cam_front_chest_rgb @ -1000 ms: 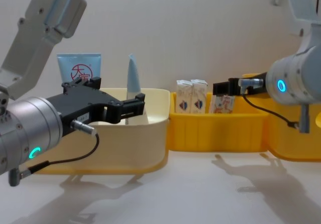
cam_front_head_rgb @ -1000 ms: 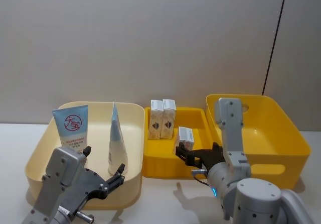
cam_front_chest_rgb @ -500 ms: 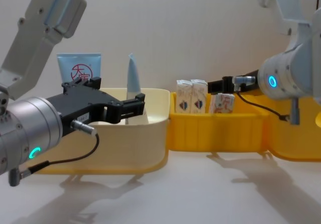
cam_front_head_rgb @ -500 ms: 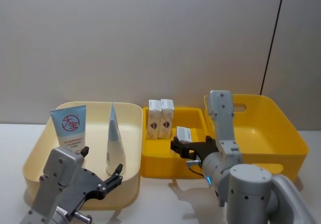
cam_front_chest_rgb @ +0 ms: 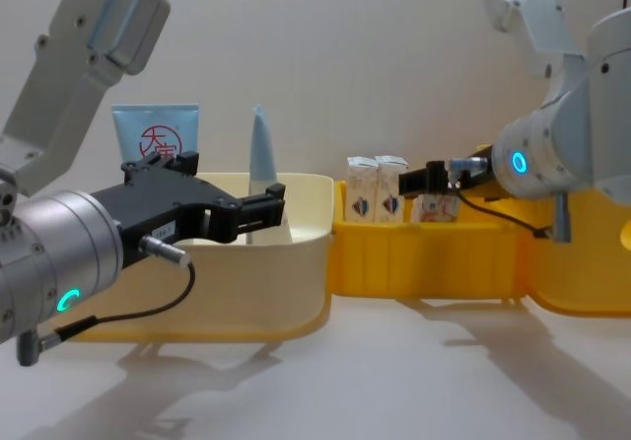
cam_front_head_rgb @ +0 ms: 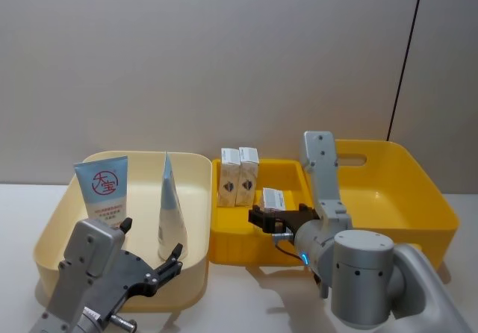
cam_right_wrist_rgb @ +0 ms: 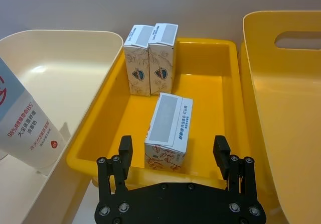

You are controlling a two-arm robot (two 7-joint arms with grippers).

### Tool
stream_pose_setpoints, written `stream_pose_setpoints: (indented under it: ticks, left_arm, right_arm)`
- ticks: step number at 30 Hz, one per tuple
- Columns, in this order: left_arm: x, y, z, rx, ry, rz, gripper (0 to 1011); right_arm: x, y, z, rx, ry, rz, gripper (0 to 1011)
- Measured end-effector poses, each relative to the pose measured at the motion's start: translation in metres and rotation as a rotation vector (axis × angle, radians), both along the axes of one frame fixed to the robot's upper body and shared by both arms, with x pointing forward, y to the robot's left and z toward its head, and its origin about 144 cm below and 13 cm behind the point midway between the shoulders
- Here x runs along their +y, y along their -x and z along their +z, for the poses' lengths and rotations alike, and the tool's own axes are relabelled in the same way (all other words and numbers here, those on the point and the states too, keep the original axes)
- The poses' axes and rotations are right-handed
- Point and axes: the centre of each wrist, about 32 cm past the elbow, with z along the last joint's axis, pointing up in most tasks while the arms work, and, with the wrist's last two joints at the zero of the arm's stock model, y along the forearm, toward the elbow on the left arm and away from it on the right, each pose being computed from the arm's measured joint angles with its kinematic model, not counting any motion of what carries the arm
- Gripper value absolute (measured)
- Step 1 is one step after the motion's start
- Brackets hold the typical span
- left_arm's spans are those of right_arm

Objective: Bimanual collaborative sorting of washing and personal care products

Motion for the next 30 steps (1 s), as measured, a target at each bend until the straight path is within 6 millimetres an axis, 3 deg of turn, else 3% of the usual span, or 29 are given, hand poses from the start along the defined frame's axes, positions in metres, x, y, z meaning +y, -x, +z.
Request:
stream_pose_setpoints:
  ticks: [18,23,30]
  left_arm:
    - [0.0,0.0,0.0,0.0,0.0,0.0,1001]
    - [0.0,0.0,0.0,0.0,0.0,0.0,1002]
    - [0.0,0.0,0.0,0.0,0.0,0.0,1002]
  right_arm:
    - [0.004,-0.013,-0.002,0.003,-0.048,0.029,1001]
    - [0.005,-0.015,-0.003,-0.001,-0.056,0.034,925]
    - [0.005,-0.016,-0.003,-0.004,-0.061,0.038,699]
